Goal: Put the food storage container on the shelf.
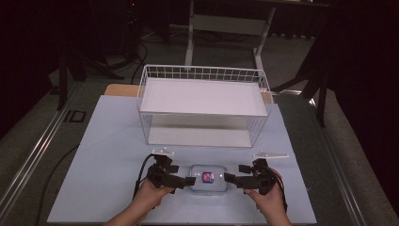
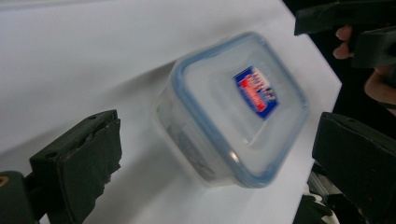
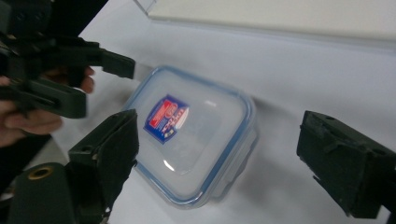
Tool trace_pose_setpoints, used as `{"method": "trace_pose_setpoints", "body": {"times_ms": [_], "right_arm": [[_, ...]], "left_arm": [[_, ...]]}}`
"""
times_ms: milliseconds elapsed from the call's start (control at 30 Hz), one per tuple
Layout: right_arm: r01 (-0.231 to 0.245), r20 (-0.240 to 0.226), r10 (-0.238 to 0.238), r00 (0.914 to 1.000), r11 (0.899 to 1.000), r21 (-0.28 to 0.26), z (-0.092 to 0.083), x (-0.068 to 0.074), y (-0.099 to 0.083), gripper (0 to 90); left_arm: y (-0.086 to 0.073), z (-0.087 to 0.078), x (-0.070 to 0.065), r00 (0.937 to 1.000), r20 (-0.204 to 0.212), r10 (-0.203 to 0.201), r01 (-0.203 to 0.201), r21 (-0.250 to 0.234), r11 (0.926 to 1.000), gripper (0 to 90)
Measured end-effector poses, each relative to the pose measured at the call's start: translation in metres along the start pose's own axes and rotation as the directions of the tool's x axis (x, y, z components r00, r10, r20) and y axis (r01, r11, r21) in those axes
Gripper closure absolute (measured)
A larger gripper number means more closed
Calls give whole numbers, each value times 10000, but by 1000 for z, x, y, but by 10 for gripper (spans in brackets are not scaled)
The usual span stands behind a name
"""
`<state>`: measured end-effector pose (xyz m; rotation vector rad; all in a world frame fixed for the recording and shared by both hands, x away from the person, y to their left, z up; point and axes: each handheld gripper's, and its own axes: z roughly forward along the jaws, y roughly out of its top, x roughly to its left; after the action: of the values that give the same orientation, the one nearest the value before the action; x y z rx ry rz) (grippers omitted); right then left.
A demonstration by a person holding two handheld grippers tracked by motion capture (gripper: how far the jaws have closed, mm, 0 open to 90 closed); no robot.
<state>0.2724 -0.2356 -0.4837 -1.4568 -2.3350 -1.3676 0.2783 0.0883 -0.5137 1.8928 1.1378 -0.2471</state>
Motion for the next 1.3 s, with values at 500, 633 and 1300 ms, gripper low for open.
{"method": "trace_pose_setpoints", "body": {"times_ms": [500, 633, 1300], "right_arm": [[-3294, -1303, 3567, 9251, 9244, 1922, 32, -35, -15, 271], [-3608, -1432, 3920, 9088, 9104, 2022, 34, -36, -15, 309], [-3231, -1120, 3435, 9325, 9315, 1670, 27, -18, -19, 476]], "left_arm": [[-4, 17, 18, 9635, 935, -2509, 2454, 661, 9672, 207], [-6, 20, 19, 9566, 1124, -2690, 2612, 800, 9620, 271], [-9, 10, 2, 9708, 954, -2200, 2118, 893, 9732, 513]]}}
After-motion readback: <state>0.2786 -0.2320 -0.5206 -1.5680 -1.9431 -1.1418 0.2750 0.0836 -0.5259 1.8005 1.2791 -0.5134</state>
